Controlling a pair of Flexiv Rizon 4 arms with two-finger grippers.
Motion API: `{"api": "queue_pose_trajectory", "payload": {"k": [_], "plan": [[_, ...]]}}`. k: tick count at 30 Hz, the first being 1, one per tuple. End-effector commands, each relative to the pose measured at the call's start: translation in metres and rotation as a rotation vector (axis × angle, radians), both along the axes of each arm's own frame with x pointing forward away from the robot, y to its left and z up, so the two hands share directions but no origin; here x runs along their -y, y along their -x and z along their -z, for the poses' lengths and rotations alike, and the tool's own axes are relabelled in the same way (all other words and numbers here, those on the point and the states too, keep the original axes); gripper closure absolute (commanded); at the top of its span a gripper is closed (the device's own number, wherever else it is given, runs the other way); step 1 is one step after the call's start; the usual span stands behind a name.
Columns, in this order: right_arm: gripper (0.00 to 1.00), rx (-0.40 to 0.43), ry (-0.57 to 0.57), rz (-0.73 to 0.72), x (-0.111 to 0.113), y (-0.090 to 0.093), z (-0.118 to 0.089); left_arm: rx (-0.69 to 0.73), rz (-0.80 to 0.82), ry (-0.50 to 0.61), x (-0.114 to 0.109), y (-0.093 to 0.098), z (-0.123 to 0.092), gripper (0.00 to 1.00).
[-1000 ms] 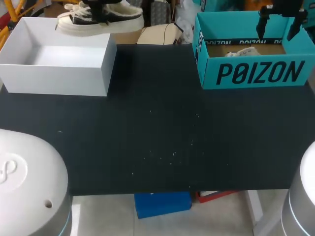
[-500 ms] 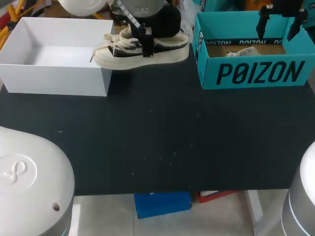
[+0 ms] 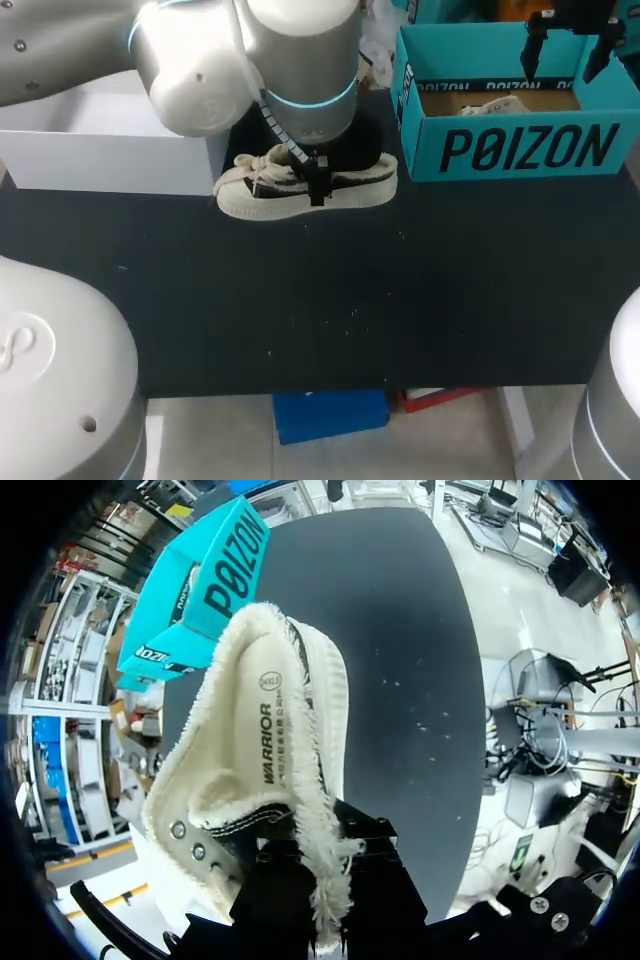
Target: Take the shoe out of the shoebox, open the shoe tongue, remove and reinsert the insole, then place the shoe into the shoebox
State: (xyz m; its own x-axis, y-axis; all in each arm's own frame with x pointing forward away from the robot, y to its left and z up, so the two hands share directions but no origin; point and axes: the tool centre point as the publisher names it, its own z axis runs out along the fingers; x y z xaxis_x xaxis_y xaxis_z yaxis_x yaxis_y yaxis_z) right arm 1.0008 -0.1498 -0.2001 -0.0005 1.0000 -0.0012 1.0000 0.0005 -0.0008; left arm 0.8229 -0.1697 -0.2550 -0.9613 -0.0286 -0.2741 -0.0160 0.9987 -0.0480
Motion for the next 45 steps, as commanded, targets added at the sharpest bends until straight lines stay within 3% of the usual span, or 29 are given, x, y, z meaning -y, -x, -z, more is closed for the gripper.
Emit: {"api": "queue_pose_trajectory", "payload": {"k": [1,11,21,22,23,28,38,45], "plan": [[0.00,0.000,0.000,0.000,0.000,0.000,0.000,-0.016,-0.001,0.008,0.002,-0.010,0.043,1.00],[0.00,0.000,0.000,0.000,0.000,0.000,0.000,-0.049,0.019,-0.005,-0.002,-0.015,0.104,1.00],[0.00,0.000,0.000,0.000,0.000,0.000,0.000,-0.058,0.053,-0.007,-0.001,-0.021,0.135,1.00],[0.00,0.000,0.000,0.000,0.000,0.000,0.000,-0.060,0.052,-0.005,-0.001,-0.020,0.135,0.24],[0.00,0.000,0.000,0.000,0.000,0.000,0.000,-0.061,0.061,0.002,-0.001,-0.019,0.133,0.00],[0.00,0.000,0.000,0.000,0.000,0.000,0.000,-0.072,0.078,0.036,-0.006,-0.010,0.108,0.00],[0.00,0.000,0.000,0.000,0.000,0.000,0.000,-0.075,0.063,0.219,-0.031,0.013,0.021,0.00],[0.00,0.000,0.000,0.000,0.000,0.000,0.000,-0.112,0.040,0.363,-0.070,0.025,0.001,0.00]]}}
